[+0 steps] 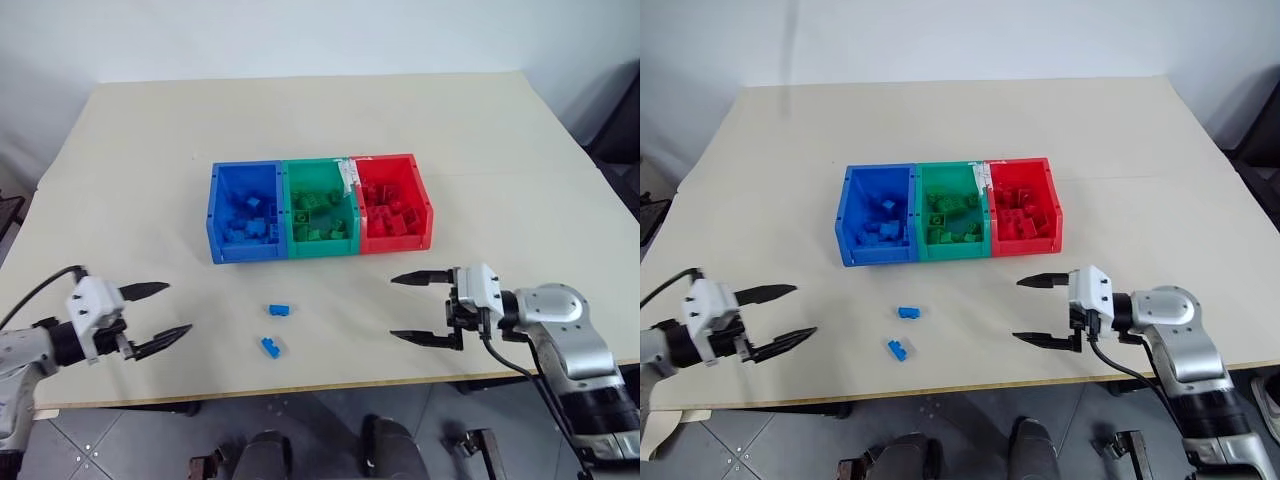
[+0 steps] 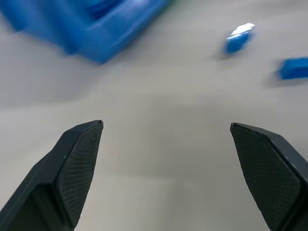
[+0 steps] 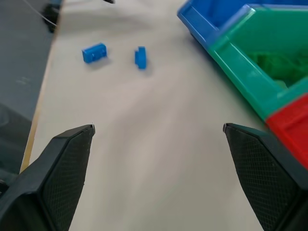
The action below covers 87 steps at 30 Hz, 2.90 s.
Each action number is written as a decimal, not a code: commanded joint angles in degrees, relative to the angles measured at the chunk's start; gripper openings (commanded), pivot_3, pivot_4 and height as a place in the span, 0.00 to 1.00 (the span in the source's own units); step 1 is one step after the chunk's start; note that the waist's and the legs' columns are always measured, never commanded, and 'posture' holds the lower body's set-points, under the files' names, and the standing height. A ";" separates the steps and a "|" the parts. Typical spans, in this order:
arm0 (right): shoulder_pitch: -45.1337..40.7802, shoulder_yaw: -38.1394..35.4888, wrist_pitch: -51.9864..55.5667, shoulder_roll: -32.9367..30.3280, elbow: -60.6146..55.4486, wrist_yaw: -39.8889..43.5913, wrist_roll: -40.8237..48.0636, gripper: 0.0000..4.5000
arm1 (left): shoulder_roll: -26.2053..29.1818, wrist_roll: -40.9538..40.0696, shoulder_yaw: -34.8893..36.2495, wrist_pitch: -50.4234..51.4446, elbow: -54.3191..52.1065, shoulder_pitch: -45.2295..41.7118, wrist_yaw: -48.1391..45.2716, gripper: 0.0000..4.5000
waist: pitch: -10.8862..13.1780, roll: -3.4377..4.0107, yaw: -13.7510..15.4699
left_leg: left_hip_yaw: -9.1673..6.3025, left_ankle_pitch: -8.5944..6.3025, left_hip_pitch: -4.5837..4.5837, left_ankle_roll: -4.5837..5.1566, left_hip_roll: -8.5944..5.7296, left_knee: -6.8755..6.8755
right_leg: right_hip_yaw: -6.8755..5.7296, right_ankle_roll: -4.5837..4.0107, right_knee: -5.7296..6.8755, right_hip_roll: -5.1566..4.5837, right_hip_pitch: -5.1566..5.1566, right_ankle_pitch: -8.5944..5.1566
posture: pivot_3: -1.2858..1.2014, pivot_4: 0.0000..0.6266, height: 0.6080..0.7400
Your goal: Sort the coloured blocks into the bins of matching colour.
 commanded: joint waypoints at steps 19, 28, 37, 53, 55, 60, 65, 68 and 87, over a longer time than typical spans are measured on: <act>11.05 -6.32 6.54 -4.34 -17.05 -10.36 1.74 1.00 | -7.42 14.87 -29.62 14.52 -3.26 -26.33 5.47 0.67 | 0.00 -0.02 2.21 | 0.05 0.01 0.00 0.01 -0.03 0.11 | 0.05 -0.01 0.00 0.00 0.02 0.01 | 0.52 0.24 1.00; 11.93 -7.84 7.52 -5.80 -17.95 -10.75 2.59 1.00 | -9.01 14.73 -27.42 10.91 -2.29 -24.68 5.79 0.10 | -0.01 -0.02 2.91 | 0.07 0.01 0.00 0.02 -0.03 0.17 | 0.07 -0.02 -0.02 0.00 0.05 0.01 | 0.52 0.24 1.00; 7.04 -9.59 12.13 0.35 -19.88 -20.49 8.31 1.00 | -20.43 5.83 -11.57 14.58 -3.18 -29.40 22.04 0.09 | 0.00 -0.06 2.74 | 0.03 0.01 -0.01 0.03 -0.02 0.24 | 0.06 -0.02 0.04 0.00 0.06 0.01 | 0.52 0.24 1.00; 3.19 -8.99 12.14 1.24 -17.07 -21.23 8.55 1.00 | -21.66 7.07 -9.77 14.38 0.38 -32.80 26.82 0.64 | -0.01 -0.08 2.26 | 0.01 0.00 -0.03 0.04 -0.03 0.28 | 0.03 0.00 0.03 0.00 0.06 0.03 | 0.52 0.24 1.00; 2.14 -8.51 11.57 0.73 -15.69 -19.76 8.17 1.00 | -19.65 6.05 -7.91 13.08 0.74 -30.50 24.24 0.77 | -0.01 -0.09 2.25 | 0.01 0.00 -0.04 0.04 -0.03 0.28 | 0.03 0.00 0.02 0.00 0.06 0.03 | 0.52 0.24 1.00; -0.87 -6.69 10.17 0.37 -12.12 -15.71 7.15 1.00 | -11.63 2.52 -1.35 8.98 1.20 -24.48 15.36 0.77 | -0.01 -0.09 1.82 | 0.01 0.00 -0.03 0.04 -0.02 0.28 | 0.03 0.00 0.03 0.01 0.05 0.03 | 0.52 0.24 1.00; -2.82 -2.72 7.14 -0.93 -8.81 -9.02 4.60 1.00 | -1.75 2.98 3.53 0.13 4.49 -12.54 2.76 0.95 | -0.01 -0.08 1.14 | 0.03 0.00 0.02 0.04 -0.02 0.09 | 0.02 0.00 -0.01 0.00 0.03 0.03 | 0.52 0.24 1.00; -3.98 0.12 6.39 -1.98 -7.59 -4.65 3.86 1.00 | 1.85 2.87 7.12 -5.50 7.62 -5.73 -2.77 0.99 | 0.00 -0.08 1.14 | 0.05 0.00 0.02 0.04 -0.01 0.08 | 0.02 0.00 -0.03 0.00 0.03 0.03 | 0.52 0.24 1.00; 0.83 1.32 7.78 -5.28 -9.23 -1.16 3.28 1.00 | -0.82 11.81 -17.47 3.62 -16.28 -5.76 0.35 0.99 | 0.00 -0.09 2.50 | 0.09 -0.02 0.03 0.06 0.00 0.12 | 0.05 -0.03 0.00 0.01 0.03 0.04 | 0.52 0.24 1.00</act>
